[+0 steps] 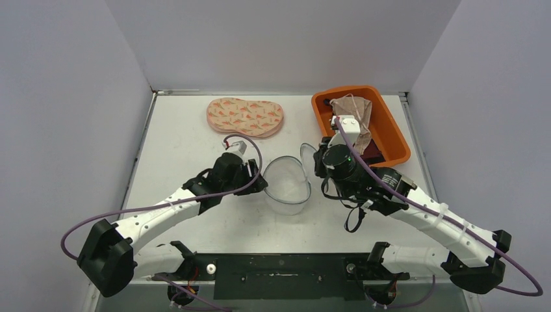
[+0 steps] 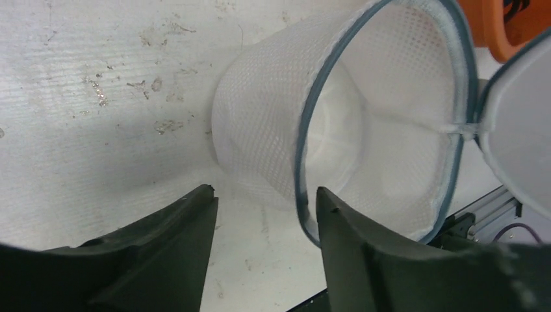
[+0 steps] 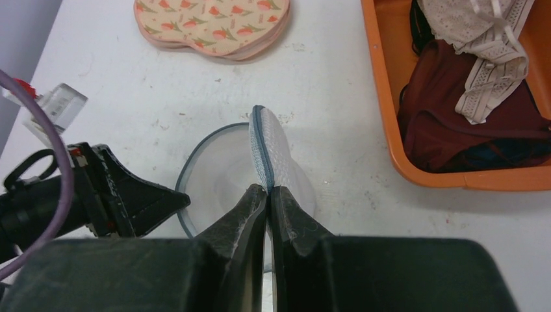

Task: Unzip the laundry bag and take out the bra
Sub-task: Close the laundry bag at the center of the board.

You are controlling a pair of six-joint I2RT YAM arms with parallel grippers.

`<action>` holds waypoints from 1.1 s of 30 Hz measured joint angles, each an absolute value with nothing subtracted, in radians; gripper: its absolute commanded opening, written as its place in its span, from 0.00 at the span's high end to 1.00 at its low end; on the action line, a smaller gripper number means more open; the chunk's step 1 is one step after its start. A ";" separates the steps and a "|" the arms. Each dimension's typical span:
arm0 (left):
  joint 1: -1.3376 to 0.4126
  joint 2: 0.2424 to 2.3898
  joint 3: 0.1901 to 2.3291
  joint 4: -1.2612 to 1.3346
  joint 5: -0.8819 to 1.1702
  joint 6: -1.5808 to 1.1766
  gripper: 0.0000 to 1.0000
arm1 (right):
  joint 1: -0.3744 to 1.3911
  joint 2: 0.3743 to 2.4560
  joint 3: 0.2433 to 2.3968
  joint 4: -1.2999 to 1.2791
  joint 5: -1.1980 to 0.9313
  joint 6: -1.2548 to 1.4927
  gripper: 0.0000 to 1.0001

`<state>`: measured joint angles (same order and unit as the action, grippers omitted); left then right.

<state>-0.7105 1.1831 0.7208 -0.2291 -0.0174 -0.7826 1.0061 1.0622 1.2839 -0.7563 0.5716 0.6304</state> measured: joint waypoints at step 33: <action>-0.831 0.878 0.513 0.295 -0.051 -0.987 0.05 | 1.023 1.250 1.159 -0.500 0.462 0.814 0.95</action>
<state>-0.8314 0.8780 0.5133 0.2951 -0.0509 -0.9874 1.0229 1.2499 1.1587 -0.5003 0.4618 0.8139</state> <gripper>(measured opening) 0.996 0.065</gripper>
